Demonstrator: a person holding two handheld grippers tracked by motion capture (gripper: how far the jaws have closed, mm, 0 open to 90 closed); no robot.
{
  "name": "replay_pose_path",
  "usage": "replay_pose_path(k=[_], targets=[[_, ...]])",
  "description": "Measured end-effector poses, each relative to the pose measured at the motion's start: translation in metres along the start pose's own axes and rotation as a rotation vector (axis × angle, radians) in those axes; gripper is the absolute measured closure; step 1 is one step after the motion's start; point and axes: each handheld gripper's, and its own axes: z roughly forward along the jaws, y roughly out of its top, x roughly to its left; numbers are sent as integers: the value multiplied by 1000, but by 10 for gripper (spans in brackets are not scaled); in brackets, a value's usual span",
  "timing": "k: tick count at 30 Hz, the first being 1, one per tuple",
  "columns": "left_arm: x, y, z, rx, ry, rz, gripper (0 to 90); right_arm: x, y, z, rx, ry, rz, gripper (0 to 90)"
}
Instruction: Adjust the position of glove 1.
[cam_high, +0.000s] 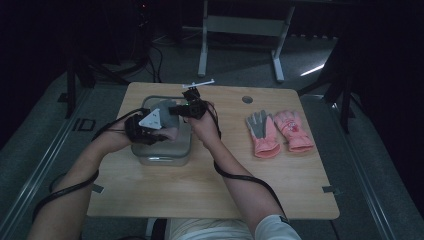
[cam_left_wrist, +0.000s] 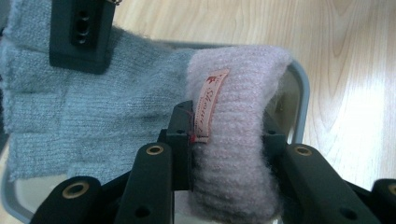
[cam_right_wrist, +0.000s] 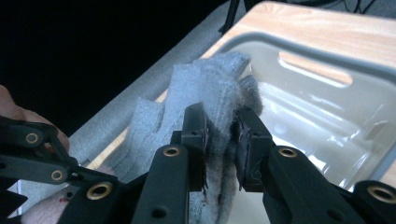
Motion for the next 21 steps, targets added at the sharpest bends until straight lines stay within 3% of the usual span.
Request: replay_pose_path(k=[7, 16, 21], targets=[[3, -9, 22, 33, -17, 12, 665, -14, -9, 19, 44, -31, 12, 759], [10, -13, 54, 79, -88, 4, 660, -34, -21, 36, 107, -65, 48, 757], [11, -10, 66, 125, -96, 17, 657, -39, -24, 44, 142, -94, 37, 753]])
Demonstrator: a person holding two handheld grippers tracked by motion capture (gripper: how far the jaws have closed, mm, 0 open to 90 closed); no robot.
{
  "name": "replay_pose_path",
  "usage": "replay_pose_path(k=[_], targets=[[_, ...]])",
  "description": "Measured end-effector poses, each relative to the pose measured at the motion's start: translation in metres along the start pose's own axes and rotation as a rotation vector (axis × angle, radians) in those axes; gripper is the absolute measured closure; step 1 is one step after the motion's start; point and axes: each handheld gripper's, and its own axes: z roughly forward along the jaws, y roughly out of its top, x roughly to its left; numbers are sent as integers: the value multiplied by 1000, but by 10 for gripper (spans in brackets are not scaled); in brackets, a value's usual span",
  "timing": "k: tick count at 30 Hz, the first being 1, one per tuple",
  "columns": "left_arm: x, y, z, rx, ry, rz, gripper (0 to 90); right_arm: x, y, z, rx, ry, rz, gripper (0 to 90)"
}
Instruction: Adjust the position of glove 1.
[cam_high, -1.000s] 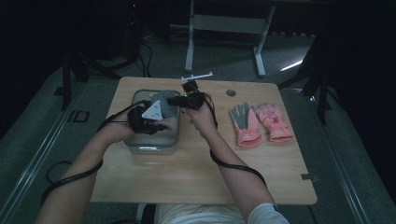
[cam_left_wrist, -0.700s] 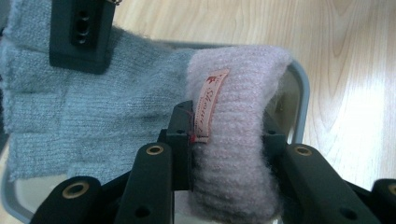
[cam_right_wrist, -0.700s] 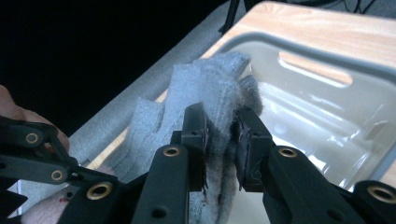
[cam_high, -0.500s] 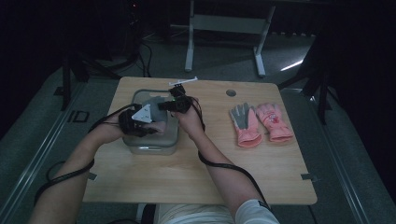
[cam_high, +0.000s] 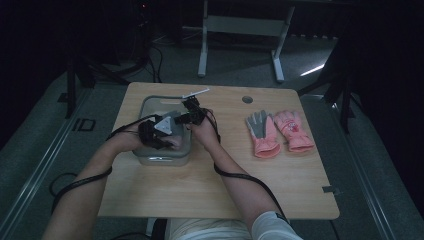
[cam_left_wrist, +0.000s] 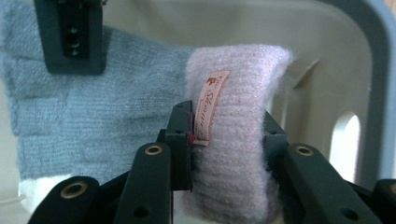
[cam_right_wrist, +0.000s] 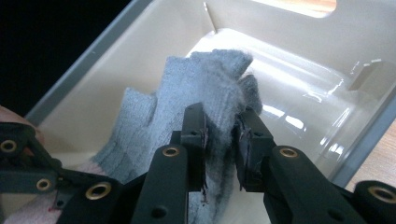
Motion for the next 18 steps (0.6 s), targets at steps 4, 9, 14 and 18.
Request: replay_pose_path(k=[4, 9, 14, 18], targets=[[3, 4, 7, 49, -11, 14, 658, 0, 1, 7, 20, -17, 6, 742], [9, 7, 13, 81, -12, 32, 655, 0, 3, 10, 23, -47, 7, 716], [14, 8, 17, 114, 3, 21, 643, 0, 5, 10, 12, -71, -13, 636], [16, 7, 22, 137, -4, 20, 639, 0, 6, 2, -25, -68, -3, 580]])
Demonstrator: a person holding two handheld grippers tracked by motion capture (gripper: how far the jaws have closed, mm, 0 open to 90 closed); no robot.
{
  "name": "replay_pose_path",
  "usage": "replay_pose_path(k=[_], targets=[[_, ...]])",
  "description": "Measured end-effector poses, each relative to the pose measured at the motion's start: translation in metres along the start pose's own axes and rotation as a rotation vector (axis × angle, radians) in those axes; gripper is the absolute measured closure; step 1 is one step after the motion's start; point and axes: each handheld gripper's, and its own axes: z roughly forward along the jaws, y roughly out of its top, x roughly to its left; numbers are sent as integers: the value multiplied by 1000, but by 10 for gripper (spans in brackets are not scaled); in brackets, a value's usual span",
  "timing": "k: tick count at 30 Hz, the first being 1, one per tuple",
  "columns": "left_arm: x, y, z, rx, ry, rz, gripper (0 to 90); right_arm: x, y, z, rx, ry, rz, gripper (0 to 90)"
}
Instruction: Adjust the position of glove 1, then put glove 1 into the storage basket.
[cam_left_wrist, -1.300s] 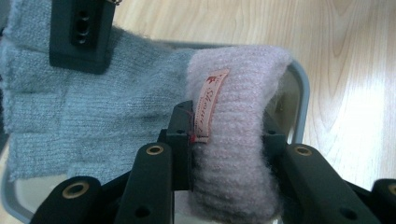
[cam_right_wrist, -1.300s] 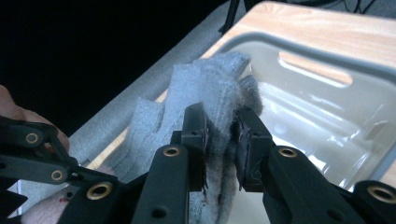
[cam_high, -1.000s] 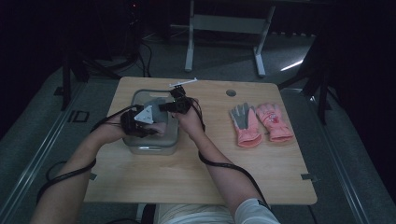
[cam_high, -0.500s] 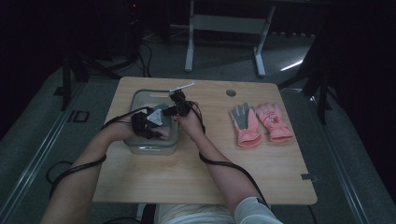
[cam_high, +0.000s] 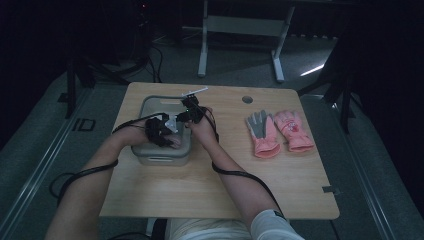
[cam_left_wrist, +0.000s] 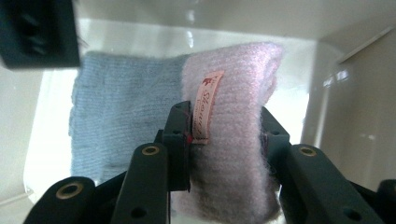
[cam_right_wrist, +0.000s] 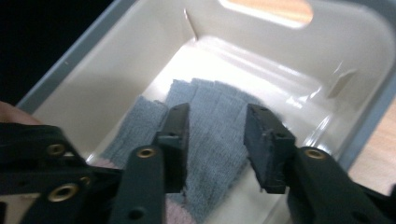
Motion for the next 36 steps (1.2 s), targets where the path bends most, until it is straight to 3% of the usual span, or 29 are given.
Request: replay_pose_path(k=[3, 7, 11, 14, 16, 18, 21, 25, 29, 36], targets=[[0, 1, 2, 5, -7, -13, 599, 1, 2, -9, -22, 1, -12, 554], [-1, 0, -4, -28, 34, -22, 449, -2, 3, -23, -55, 7, -16, 521], [-1, -1, -15, -56, 52, -57, 379, -7, 2, -33, -74, 22, 2, 480], [0, -2, -25, -92, 58, -110, 343, -8, 0, -39, -93, 64, 18, 437], [0, -2, -34, -133, 40, -155, 284, -8, -3, -46, -105, 73, 1, 404], [0, -2, -42, -170, -4, -188, 168, -8, -4, -52, -114, 85, 0, 365], [0, 2, -49, -219, -56, -244, 79, -9, -9, -62, -122, 120, -14, 293], [-5, 7, -55, -234, -71, -275, 23, -11, -17, -74, -121, 142, -47, 238], [-12, 11, -55, -241, -45, -287, 22, -14, -28, -80, -104, 178, -86, 180], [-22, 26, -64, -299, -18, -299, 22, -23, -38, -95, -118, 149, -177, 152]])
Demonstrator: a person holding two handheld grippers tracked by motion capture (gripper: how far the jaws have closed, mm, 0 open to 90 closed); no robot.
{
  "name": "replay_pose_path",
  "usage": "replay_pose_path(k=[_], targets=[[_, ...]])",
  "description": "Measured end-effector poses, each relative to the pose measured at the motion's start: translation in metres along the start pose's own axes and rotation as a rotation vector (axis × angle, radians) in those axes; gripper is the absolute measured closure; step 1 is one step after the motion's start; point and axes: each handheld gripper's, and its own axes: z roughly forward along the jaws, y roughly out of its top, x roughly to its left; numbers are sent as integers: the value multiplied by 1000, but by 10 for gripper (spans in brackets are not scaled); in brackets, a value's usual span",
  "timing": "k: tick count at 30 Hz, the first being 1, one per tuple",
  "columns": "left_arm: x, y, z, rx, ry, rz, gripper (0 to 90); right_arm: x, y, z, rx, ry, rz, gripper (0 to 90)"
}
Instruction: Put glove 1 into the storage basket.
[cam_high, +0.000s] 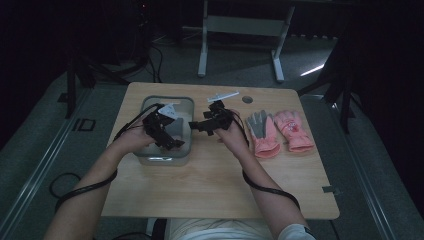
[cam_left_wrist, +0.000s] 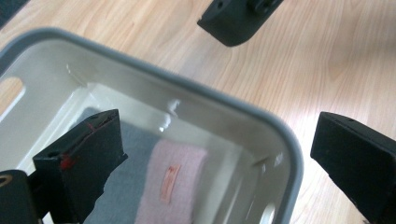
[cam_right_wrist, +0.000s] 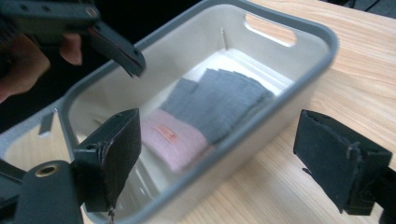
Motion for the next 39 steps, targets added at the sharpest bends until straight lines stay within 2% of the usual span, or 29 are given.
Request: replay_pose_path(k=[1, 3, 7, 9, 11, 14, 17, 23, 25, 28, 32, 34, 37, 39], targets=[[-2, 2, 0, -10, 15, 4, 22, -1, -1, -2, 2, -5, -3, 154], [-5, 5, 2, 6, 29, 21, 23, -4, -3, -8, 2, -2, -15, 153], [-13, 12, 7, 5, -5, 16, 22, -9, -10, -22, 2, -1, -25, 152], [-19, 17, 9, -11, -18, 24, 22, -10, -14, -27, -2, -5, -30, 141], [-26, 24, 11, -21, -16, 34, 19, -13, -19, -35, 2, -20, -35, 137], [-35, 33, 14, -33, -20, 40, 16, -18, -25, -46, 9, -40, -24, 135], [-44, 41, 18, -41, -33, 49, 16, -26, -32, -61, 8, -63, 7, 136], [-65, 55, 27, -66, -56, 70, 16, -34, -43, -79, -5, -77, 14, 133], [-73, 60, 32, -60, -57, 83, 16, -36, -47, -85, -12, -84, 14, 133], [-83, 63, 39, -59, -80, 94, 16, -39, -52, -91, -11, -98, 8, 134], [-96, 66, 48, -57, -103, 119, 16, -45, -60, -99, -4, -145, -23, 140], [-102, 66, 53, -58, -116, 125, 16, -47, -64, -102, -25, -143, -34, 140], [-110, 66, 62, -42, -143, 141, 16, -50, -70, -105, -24, -149, -52, 139], [-114, 65, 67, -27, -172, 160, 16, -52, -75, -107, -26, -127, -37, 139]])
